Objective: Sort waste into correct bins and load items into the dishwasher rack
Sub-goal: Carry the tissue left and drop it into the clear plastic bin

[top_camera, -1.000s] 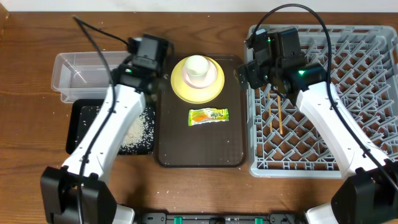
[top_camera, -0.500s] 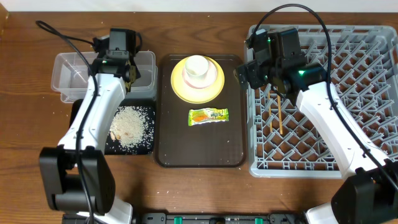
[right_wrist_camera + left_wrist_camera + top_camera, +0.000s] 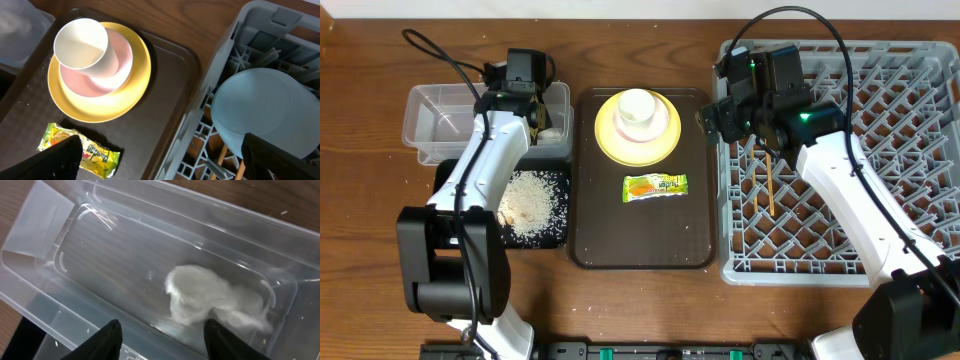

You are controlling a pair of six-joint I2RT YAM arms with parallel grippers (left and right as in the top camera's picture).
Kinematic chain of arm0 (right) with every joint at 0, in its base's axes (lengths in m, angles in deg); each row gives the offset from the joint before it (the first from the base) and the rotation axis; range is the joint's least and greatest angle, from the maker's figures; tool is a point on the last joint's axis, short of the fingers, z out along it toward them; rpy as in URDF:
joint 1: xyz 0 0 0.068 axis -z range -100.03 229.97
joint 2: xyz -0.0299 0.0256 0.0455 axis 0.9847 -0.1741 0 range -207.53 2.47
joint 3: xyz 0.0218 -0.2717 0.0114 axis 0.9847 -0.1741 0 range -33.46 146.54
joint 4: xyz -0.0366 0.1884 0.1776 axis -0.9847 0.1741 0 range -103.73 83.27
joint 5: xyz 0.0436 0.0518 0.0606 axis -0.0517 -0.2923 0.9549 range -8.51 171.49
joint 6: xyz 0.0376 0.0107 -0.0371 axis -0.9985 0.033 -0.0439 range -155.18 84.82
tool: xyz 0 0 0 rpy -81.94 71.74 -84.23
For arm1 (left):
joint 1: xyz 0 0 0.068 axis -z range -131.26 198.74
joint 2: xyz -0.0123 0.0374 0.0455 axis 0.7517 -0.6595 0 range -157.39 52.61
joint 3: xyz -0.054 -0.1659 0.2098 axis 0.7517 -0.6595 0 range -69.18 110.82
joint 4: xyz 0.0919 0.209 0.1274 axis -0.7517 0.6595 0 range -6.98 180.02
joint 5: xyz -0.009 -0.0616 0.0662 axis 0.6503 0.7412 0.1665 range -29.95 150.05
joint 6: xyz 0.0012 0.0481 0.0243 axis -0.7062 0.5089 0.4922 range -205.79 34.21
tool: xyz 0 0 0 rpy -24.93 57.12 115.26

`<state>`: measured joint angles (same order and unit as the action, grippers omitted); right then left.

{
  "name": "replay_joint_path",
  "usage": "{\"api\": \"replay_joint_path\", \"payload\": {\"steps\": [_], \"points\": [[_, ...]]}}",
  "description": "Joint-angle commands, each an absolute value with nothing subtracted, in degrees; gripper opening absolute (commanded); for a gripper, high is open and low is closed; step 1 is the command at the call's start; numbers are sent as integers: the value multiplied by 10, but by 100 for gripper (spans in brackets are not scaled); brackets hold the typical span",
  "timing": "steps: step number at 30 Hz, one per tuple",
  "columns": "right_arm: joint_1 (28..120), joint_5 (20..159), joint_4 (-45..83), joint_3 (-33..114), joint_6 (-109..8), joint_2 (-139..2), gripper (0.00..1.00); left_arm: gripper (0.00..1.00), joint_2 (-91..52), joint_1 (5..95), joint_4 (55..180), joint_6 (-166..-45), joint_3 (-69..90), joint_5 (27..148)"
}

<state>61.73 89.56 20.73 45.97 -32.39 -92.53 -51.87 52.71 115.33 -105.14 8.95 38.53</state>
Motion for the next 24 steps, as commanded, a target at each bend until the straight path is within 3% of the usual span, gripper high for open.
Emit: {"api": "replay_joint_path", "payload": {"steps": [1,6,15,24], "points": [[615,894,206,462,-317,-930,99,56,-494,530,1162,-1038,95,382],[615,894,206,462,-317,-930,99,56,-427,554,1198,-1038,96,428],[615,894,206,462,-317,-930,99,45,-334,606,1294,-1038,96,717],[615,894,206,462,-317,-930,99,45,-358,685,1321,-1038,50,740]]}}
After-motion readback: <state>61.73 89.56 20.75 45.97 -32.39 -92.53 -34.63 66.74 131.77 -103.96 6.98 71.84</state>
